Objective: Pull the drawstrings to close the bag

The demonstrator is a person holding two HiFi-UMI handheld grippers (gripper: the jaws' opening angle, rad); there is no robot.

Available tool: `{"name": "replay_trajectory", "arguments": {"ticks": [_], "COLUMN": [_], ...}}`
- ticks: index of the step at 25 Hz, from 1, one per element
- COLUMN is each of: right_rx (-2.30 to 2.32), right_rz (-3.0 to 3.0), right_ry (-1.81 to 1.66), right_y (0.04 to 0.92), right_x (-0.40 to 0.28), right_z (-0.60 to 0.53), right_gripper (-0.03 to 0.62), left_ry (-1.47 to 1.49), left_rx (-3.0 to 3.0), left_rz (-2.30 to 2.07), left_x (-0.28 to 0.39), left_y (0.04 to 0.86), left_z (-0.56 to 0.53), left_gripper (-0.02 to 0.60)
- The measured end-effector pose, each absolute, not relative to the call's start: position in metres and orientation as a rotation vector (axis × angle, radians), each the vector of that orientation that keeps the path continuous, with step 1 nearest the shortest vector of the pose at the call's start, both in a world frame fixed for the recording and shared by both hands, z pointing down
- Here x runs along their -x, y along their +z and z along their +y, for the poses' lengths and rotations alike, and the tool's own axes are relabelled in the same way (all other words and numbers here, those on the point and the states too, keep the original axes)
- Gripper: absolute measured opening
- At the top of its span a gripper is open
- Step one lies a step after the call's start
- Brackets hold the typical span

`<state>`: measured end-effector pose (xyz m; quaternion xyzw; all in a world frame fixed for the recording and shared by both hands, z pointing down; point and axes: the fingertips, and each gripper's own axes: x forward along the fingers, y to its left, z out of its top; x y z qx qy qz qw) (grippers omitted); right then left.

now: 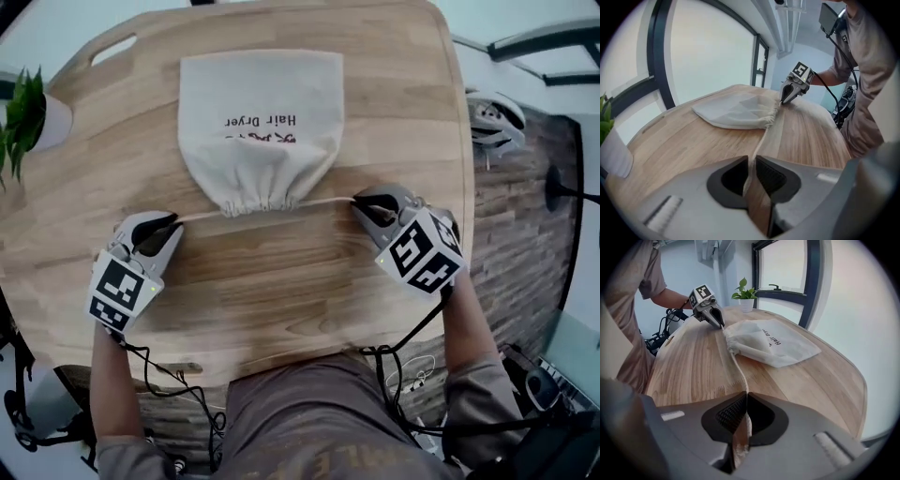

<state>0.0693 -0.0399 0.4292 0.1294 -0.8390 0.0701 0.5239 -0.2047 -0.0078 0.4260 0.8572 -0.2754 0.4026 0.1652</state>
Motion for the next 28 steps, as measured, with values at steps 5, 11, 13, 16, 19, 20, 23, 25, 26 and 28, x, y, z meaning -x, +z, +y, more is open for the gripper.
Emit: {"name": "replay_trajectory", "arguments": {"ticks": [5,11,13,16,19,20,23,25,26,28], "right_rx": [-0.279,-0.222,-0.185,-0.152,-0.127,-0.116,-0.086,-0.085,-0.086,-0.083], "right_rz": [-1.997,-2.097,-2.103,-2.102,-2.093,-2.092,-2.108,-2.122,-2.125,-2.116], "right_ry": [0.157,0.1,0.085,0.066,0.05,0.048,0.062,0.084,0.092,0.093], "right_y": [0.421,0.398,0.399,0.405,0.413,0.416,0.421,0.421,0.421,0.421], "right_x": [-0.069,-0.019,-0.008,0.002,0.004,0.004,0.007,0.008,0.008,0.008], "right_z": [-0.03,-0.026,-0.023,-0.024,-0.026,-0.026,-0.025,-0.027,-0.027,-0.027], "right_gripper": [0.134,0.146,0.146,0.143,0.143,0.143,0.143,0.14,0.139,0.138], "left_ry": [1.044,1.089,1.102,1.114,1.161,1.176,1.154,1.138,1.143,1.161], "left_rx": [-2.453,-2.538,-2.554,-2.567,-2.559,-2.553,-2.547,-2.554,-2.555,-2.557], "left_rz": [-0.851,-0.788,-0.751,-0.696,-0.653,-0.642,-0.629,-0.62,-0.613,-0.596], "left_x": [0.19,0.161,0.152,0.141,0.139,0.14,0.141,0.14,0.14,0.142], "left_y": [0.401,0.388,0.389,0.396,0.408,0.412,0.417,0.417,0.418,0.418], "left_z": [-0.001,-0.012,-0.012,-0.013,-0.01,-0.008,-0.008,-0.011,-0.011,-0.011], "left_gripper": [0.153,0.156,0.156,0.156,0.156,0.156,0.156,0.156,0.156,0.152]}}
